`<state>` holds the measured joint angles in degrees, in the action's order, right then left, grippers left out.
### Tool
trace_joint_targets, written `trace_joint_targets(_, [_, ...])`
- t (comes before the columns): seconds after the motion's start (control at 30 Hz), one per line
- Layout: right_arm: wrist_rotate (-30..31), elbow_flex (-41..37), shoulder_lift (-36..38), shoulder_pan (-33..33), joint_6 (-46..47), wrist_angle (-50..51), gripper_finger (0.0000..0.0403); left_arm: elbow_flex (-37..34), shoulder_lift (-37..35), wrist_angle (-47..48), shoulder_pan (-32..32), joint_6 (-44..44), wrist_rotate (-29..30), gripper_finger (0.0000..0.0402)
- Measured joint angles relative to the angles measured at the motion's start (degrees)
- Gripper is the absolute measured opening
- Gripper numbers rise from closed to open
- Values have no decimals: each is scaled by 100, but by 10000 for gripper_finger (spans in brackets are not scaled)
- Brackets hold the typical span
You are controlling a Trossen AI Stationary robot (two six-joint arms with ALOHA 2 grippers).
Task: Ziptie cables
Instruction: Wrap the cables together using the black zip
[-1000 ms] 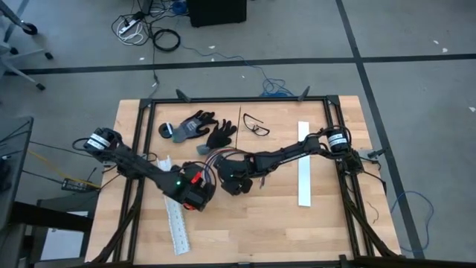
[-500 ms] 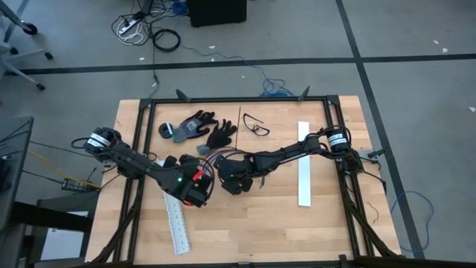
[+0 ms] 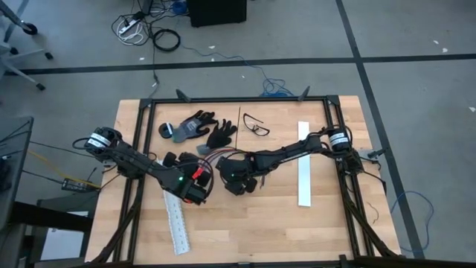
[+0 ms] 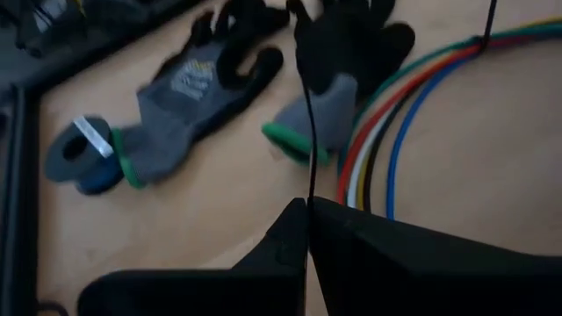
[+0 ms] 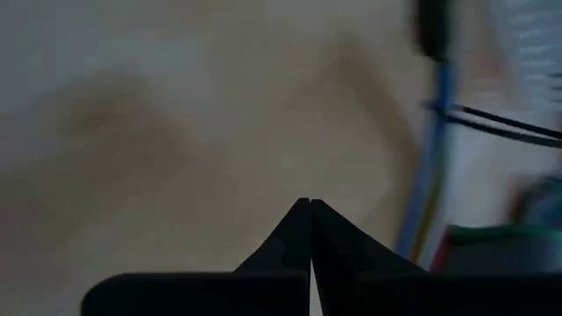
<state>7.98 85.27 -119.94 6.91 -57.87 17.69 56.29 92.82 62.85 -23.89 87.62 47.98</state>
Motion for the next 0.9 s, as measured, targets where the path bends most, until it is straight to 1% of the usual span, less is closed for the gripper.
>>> trace_joint_targets(0.07, [-789, 0, 168, -151, 268, 227, 0, 0, 0, 2, -3, -254, 193, 0])
trace_joint_targets(0.13, [-1793, 0, 428, -382, 586, 464, 0, 0, 0, -7, -47, -487, 309, 0])
trace_joint_targets(0.2, [-2680, 4, 651, -636, 919, 483, 0, 0, 0, 29, -105, -556, 401, 0])
trace_joint_targets(0.3, [-3769, -174, 958, -1015, 1237, 217, 0, 0, 0, 150, -139, -570, 453, 0])
trace_joint_targets(0.4, [-4889, -609, 1230, -1472, 1608, -609, 0, 0, 0, 334, -161, -365, 390, 0])
trace_joint_targets(0.43, [-5296, -798, 1287, -1670, 1866, -1075, 0, 0, 0, 397, -165, -253, 377, 0])
trace_joint_targets(0.53, [-6323, -1481, 1326, -2176, 3199, -3079, 0, 0, 0, 490, -167, -35, 263, 0])
trace_joint_targets(0.57, [-6466, -1720, 1305, -2299, 3741, -3856, 1, 0, 16, 475, -165, -27, 247, 0])
trace_joint_targets(0.63, [-6483, -2109, 1154, -2393, 4558, -5416, 10, 0, 41, 424, -165, -50, 235, 0])
trace_joint_targets(0.7, [-6559, -2338, 962, -2380, 5008, -6361, 31, 0, 84, 372, -167, -272, 280, 0])
trace_joint_targets(0.77, [-6540, -2413, 799, -2322, 5212, -6789, 60, 0, 127, 319, -167, -523, 283, 0])
trace_joint_targets(0.9, [-6516, -2363, 654, -2227, 5325, -6803, 134, 2, 178, 249, -133, -596, 247, 0])
